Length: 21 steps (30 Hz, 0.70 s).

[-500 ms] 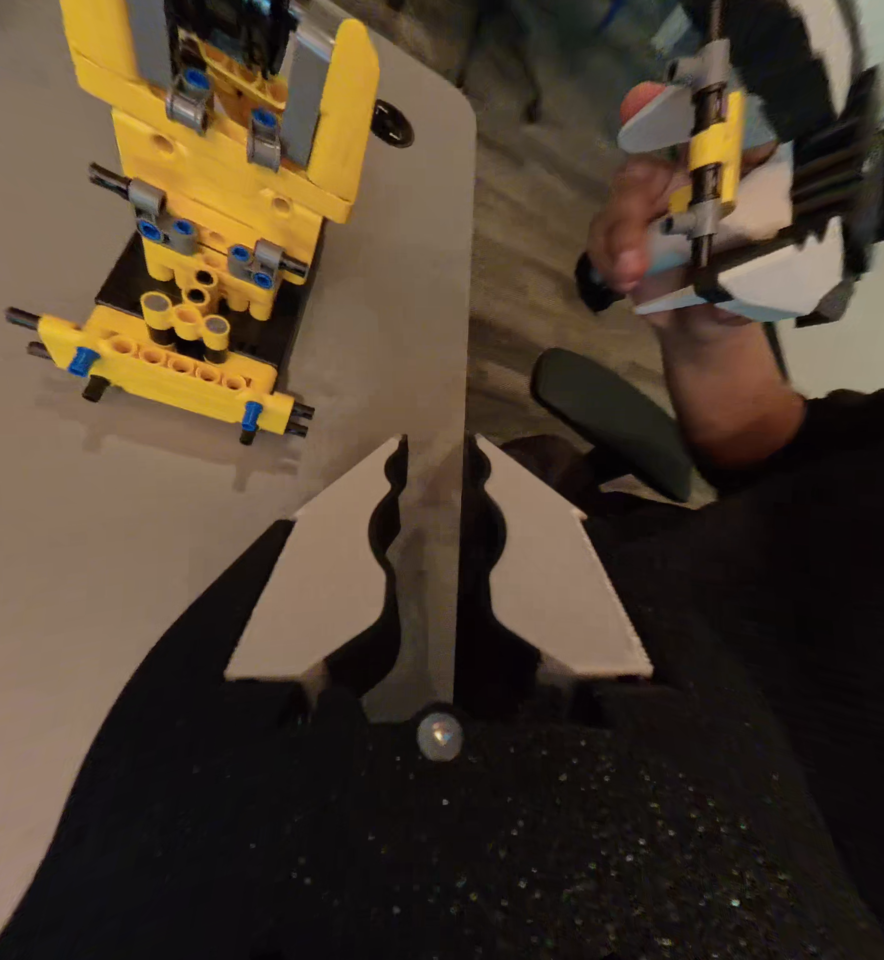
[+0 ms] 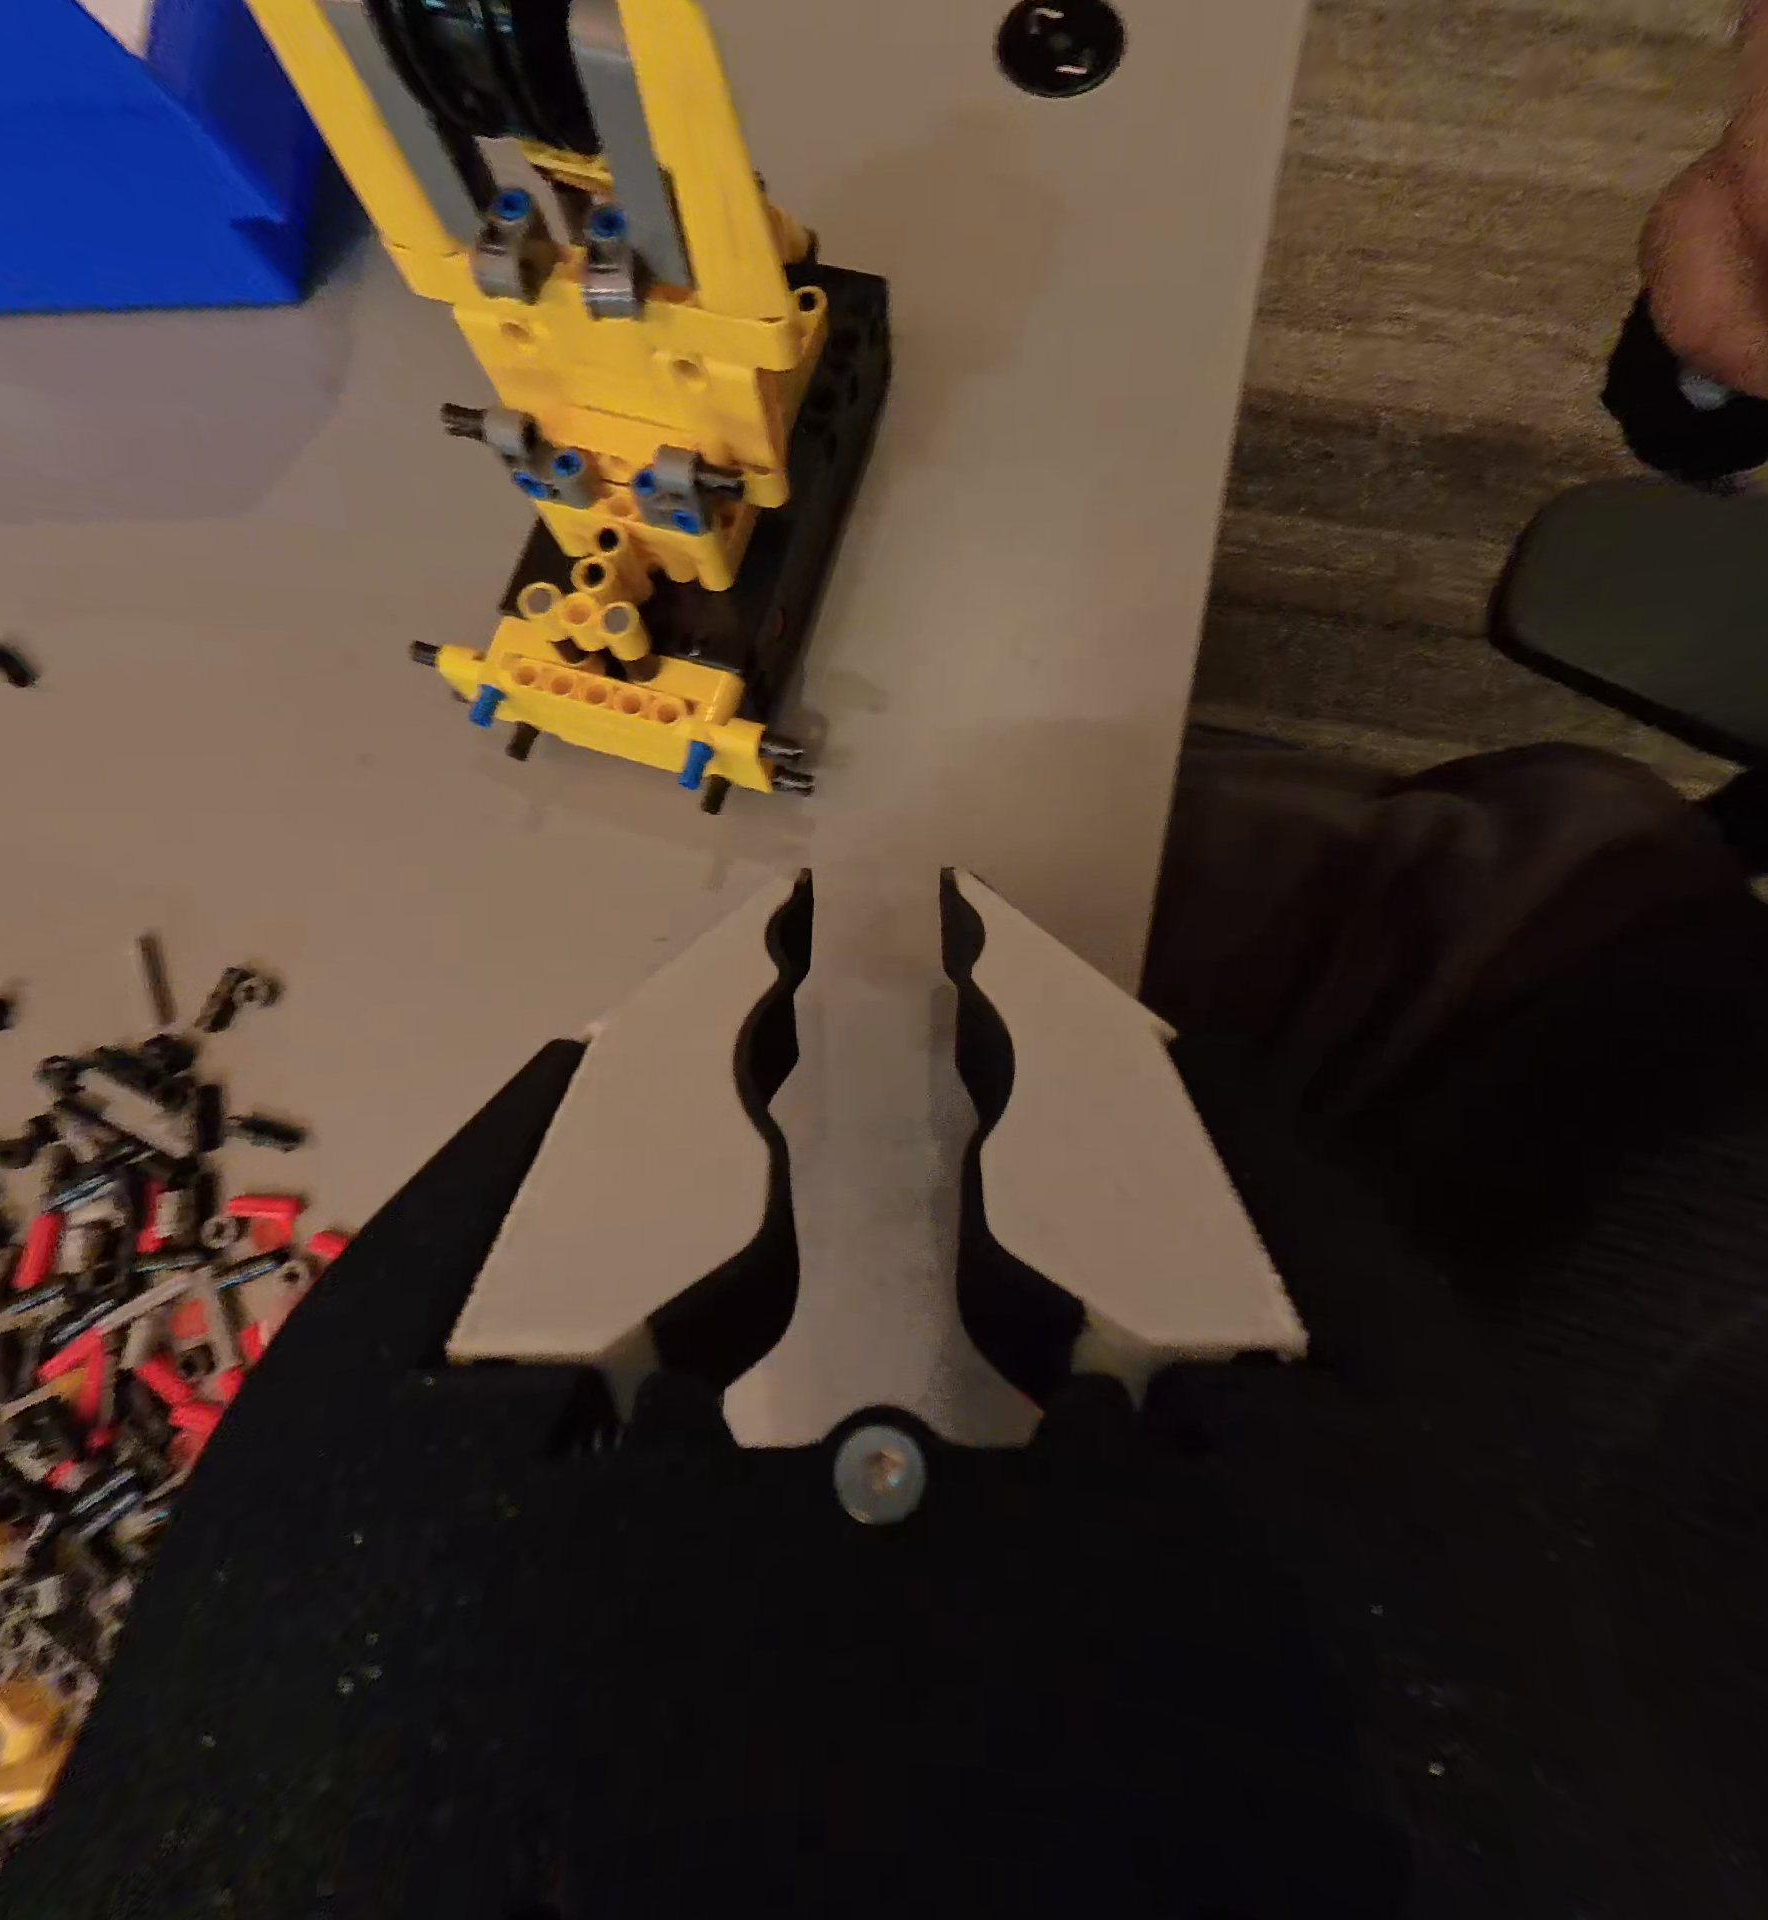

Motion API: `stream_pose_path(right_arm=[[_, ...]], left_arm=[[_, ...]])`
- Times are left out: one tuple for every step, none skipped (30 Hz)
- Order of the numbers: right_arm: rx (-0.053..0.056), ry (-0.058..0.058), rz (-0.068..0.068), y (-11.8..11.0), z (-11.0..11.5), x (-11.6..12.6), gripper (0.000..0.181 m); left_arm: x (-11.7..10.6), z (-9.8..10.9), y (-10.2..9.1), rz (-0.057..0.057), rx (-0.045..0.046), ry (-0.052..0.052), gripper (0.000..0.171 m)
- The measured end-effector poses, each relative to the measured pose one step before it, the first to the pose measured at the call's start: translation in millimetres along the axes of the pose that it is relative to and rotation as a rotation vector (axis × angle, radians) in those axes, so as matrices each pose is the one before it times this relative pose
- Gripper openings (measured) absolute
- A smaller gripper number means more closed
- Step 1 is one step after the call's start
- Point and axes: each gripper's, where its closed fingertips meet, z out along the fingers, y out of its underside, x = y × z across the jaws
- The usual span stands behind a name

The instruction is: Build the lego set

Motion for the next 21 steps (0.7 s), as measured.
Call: stream_pose_path(right_arm=[[-0.0078, -0.0019, 0.0054, 4.05, 2.62, -0.40, 0.056], [-0.0030, -0.0029, 0.0105, 3.17, 2.81, -0.31, 0.055], [0.0026, -0.0048, 0.0151, 2.13, 2.98, -0.36, 0.056], [0.0071, -0.0055, 0.0170, 1.28, 2.89, -0.21, 0.056], [0.0088, -0.0058, 0.0167, 0.62, 2.85, 0.00, 0.056], [0.0074, -0.0058, 0.0148, 0.55, 2.56, 0.15, 0.056], [0.0048, -0.0051, 0.0119, 0.89, 2.43, 0.27, 0.056], [0.0027, -0.0043, 0.0089, 0.99, 2.17, 0.36, 0.056], [0.0009, -0.0032, 0.0062, 1.23, 1.83, 0.36, 0.056], [-0.0010, -0.0019, 0.0041, 1.32, 1.59, 0.44, 0.056], [-0.0019, -0.0012, 0.0030, 1.31, 1.36, 0.12, 0.056], [-0.0018, -0.0010, 0.0025, 0.95, 1.09, -0.13, 0.056], [-0.0016, -0.0011, 0.0018, 0.57, 0.76, -0.50, 0.056], [-0.0024, -0.0009, 0.0001, 0.36, 0.43, -0.67, 0.056], [-0.0035, 0.0005, -0.0028, 0.10, 0.16, -0.64, 0.056], [-0.0037, 0.0022, -0.0054, -0.23, -0.35, -0.49, 0.056], [-0.0033, 0.0031, -0.0062, -0.50, -0.64, -0.51, 0.056], [-0.0026, 0.0031, -0.0054, -0.54, -0.83, -0.51, 0.056], [-0.0015, 0.0030, -0.0041, -0.60, -0.92, -0.49, 0.056], [0.0002, 0.0033, -0.0025, -0.68, -1.21, -0.39, 0.056], [0.0027, 0.0031, -0.0004, -0.66, -1.04, -0.27, 0.056]], left_arm=[[-3.87, -0.15, 0.83, 0.0099, -0.00072, -0.0191, 0.024], [-3.85, -0.05, 0.57, 0.0020, 0.00139, -0.0177, 0.024], [-3.59, 0.04, 0.34, 0.0021, 0.00375, -0.0170, 0.024], [-3.67, 0.05, 0.05, 0.0053, 0.00400, -0.0198, 0.024], [-3.53, 0.05, 0.42, 0.0084, 0.00100, -0.0215, 0.024], [-3.12, 0.13, 0.52, 0.0098, -0.00130, -0.0208, 0.024], [-2.15, 0.16, 0.47, 0.0086, -0.00094, -0.0144, 0.024], [-3.04, -0.10, 0.59, 0.0067, -0.00229, -0.0200, 0.024], [-3.67, 0.01, 0.79, 0.0103, -0.00331, -0.0263, 0.024], [-3.55, 0.12, 0.71, 0.0115, -0.00286, -0.0259, 0.024], [-5.26, 0.16, 0.99, 0.0076, -0.00620, -0.0366, 0.024], [-5.44, 0.41, 1.45, 0.0075, -0.00833, -0.0379, 0.024], [-3.25, 0.74, 1.05, 0.0073, -0.00559, -0.0237, 0.024], [-1.92, 0.74, 0.86, 0.0024, -0.00345, -0.0138, 0.024], [-1.68, 0.71, 0.50, -0.0051, -0.00047, -0.0108, 0.024], [0.70, 0.62, -0.30, -0.0084, 0.00513, 0.0055, 0.024], [2.57, 0.27, -0.64, -0.0116, 0.00732, 0.0208, 0.024], [2.04, -0.18, -0.90, -0.0138, 0.00846, 0.0178, 0.024], [1.72, -0.60, -1.95, -0.0123, 0.01427, 0.0166, 0.024], [1.33, -1.09, -2.46, -0.0139, 0.01792, 0.0161, 0.024], [-1.10, -1.80, -3.06, -0.0164, 0.02096, 0.0027, 0.024]])
